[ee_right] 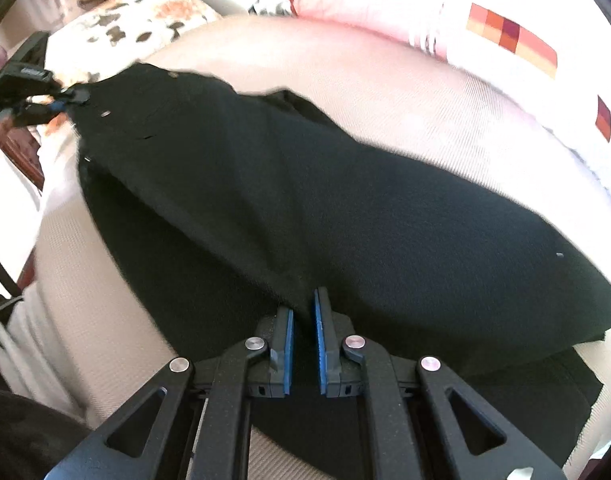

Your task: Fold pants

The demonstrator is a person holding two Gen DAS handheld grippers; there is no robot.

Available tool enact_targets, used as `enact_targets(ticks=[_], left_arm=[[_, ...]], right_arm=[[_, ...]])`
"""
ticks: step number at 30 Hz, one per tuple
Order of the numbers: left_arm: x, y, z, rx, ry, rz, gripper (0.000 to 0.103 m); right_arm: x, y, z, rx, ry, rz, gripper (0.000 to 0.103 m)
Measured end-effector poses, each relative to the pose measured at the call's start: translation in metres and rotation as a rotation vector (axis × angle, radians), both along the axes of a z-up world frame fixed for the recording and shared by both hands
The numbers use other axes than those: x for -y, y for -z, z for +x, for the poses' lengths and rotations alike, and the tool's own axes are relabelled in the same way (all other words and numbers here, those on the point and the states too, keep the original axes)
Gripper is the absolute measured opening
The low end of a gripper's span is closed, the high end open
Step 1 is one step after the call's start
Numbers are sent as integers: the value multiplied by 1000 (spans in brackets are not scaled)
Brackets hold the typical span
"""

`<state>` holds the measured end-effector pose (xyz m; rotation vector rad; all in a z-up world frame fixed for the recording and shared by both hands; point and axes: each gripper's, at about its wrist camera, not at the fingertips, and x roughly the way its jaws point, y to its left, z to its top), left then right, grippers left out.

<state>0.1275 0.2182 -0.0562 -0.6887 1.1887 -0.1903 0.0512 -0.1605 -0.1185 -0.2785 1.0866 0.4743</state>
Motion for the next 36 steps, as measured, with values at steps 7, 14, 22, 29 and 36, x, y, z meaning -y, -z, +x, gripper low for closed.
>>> enact_targets(ticks=[7,14,22,29,36], left_arm=[[-4,-10,16,92,187,144,20],[-28,65,-6,-57,189,171,20],[-6,49,-17,1,215,326,44],[12,3,-45,153,241,607,60],[109,-25,-77,404,537,539,60]], right_arm=[[-15,6,-28,-66,-36,37,8],[-22,36,-34,-139,-51,14,9],[-20,36,-30,-154,-27,24,10],[-17,33,-29,-145,6,49,11],[2,27,-24,-154,67,130,14]])
